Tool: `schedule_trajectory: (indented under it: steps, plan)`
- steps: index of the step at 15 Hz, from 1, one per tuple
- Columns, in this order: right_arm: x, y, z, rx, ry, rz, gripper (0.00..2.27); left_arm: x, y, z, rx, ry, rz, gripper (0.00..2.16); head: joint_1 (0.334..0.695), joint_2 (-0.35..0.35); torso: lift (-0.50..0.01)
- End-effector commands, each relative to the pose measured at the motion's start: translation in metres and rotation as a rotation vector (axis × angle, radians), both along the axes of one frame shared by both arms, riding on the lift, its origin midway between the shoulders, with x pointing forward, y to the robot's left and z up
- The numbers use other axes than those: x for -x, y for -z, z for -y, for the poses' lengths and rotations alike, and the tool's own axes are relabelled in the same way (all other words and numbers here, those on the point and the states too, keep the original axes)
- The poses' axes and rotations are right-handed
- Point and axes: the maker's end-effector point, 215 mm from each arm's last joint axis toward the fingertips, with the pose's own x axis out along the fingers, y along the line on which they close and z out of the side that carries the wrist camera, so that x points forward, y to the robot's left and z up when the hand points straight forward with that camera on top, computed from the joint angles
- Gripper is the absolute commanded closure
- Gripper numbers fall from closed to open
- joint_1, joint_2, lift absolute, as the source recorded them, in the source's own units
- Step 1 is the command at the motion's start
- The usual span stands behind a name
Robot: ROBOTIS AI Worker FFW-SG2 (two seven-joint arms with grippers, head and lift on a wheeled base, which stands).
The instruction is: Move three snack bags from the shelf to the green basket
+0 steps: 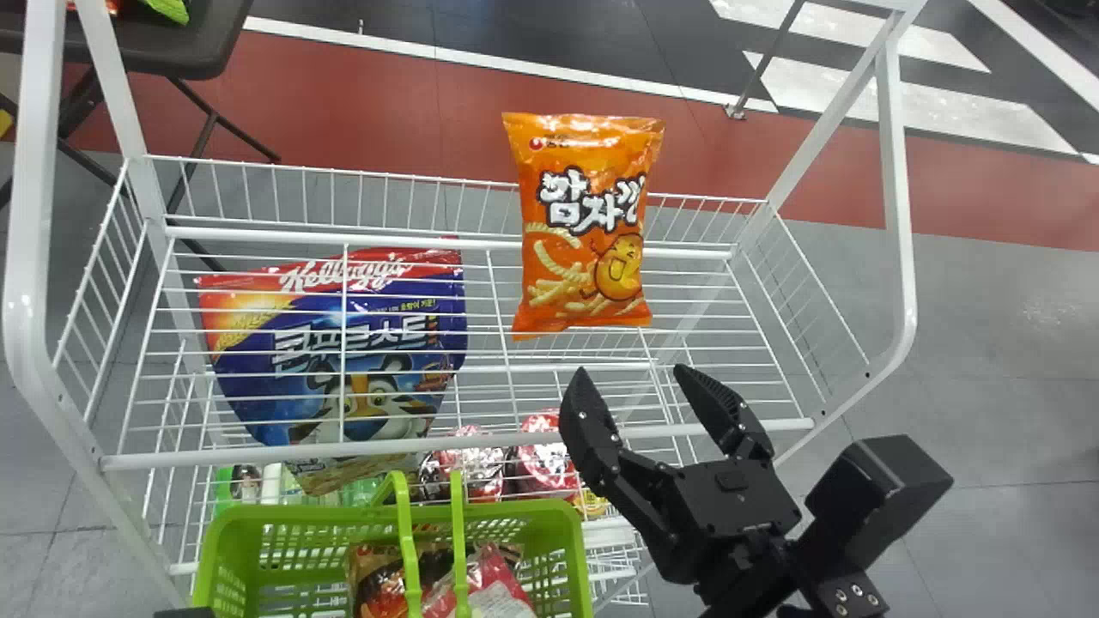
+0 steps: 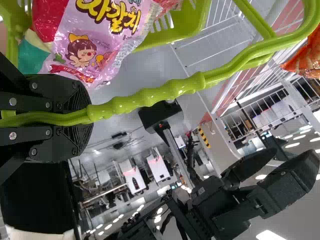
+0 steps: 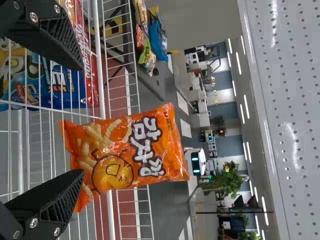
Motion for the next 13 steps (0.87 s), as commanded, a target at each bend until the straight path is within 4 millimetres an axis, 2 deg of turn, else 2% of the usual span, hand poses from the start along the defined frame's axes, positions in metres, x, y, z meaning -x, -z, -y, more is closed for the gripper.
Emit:
schedule_trajectory:
  steps: [1,13]
  plan:
    - [-0.0002,-0.0021,-0.001,-0.003,-0.005,0.011,0.08,0.0009,0.0,-0.0002,0.001,0.001,-0.001,1.72,0.695,-0.35,-0.048]
    - [-0.0007,-0.0048,-0.0036,-0.007,-0.021,0.023,0.08,0.0002,-0.0005,-0.0007,0.004,0.003,0.0,1.72,0.695,-0.35,-0.048]
